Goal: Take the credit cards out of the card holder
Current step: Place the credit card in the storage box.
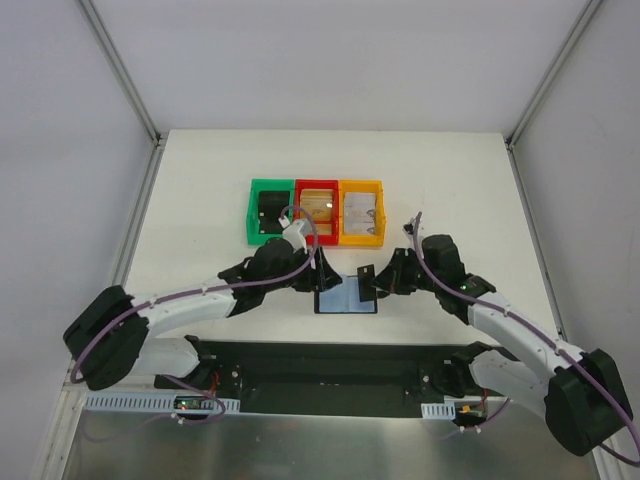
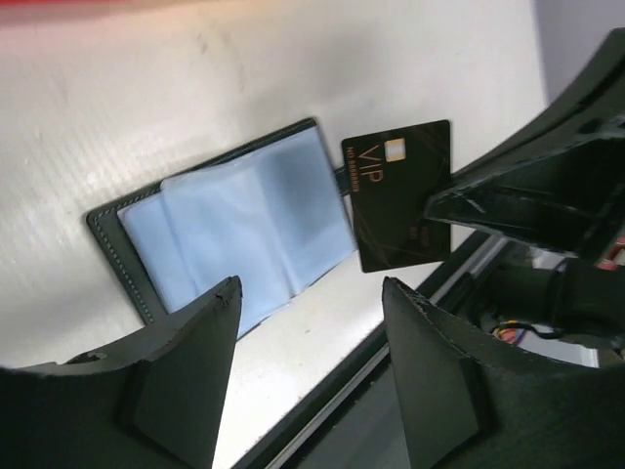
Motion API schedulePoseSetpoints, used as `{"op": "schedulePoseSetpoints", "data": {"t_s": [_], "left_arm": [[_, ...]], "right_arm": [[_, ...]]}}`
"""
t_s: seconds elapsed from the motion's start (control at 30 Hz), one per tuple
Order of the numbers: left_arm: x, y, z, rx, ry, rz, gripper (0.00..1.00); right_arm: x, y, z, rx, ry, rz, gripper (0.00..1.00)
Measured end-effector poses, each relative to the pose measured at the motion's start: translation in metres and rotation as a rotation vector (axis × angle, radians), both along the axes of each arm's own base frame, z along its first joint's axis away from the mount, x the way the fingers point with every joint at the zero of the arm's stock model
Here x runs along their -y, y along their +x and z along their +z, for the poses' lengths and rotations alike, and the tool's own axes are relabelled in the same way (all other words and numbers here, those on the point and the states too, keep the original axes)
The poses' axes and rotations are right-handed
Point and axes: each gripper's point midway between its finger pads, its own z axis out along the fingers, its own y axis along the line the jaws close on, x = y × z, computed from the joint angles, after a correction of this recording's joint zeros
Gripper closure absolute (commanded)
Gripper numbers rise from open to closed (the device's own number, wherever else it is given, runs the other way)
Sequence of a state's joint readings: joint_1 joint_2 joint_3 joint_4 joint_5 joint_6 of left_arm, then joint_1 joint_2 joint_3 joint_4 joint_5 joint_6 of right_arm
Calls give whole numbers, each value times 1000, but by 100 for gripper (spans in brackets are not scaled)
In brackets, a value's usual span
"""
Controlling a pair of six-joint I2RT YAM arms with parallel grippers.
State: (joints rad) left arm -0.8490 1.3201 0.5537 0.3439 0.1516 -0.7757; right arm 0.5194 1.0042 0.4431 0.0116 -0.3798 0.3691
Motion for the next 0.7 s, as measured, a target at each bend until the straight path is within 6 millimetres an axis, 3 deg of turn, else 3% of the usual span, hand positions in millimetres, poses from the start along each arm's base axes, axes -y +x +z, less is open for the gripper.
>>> {"op": "schedulePoseSetpoints", "data": {"t_s": [0.1, 0.17, 0.3, 0.53, 0.7], "left_arm": [[-7, 6, 36, 92, -51, 28, 21], [-15, 10, 58, 153, -79, 56, 18], [-34, 17, 96, 278, -127, 103, 19], [-65, 2, 125, 428, -213, 105, 16], [-63, -22, 142, 499, -291, -35, 16]], "right_arm": [[-1, 3, 24, 69, -4, 34, 100], [-3, 4, 39, 100, -9, 73, 100], [-11, 1, 68, 166, 3, 171, 100], [-33, -31, 112, 251, 47, 440, 100], [-46, -69, 128, 257, 74, 650, 100]]}}
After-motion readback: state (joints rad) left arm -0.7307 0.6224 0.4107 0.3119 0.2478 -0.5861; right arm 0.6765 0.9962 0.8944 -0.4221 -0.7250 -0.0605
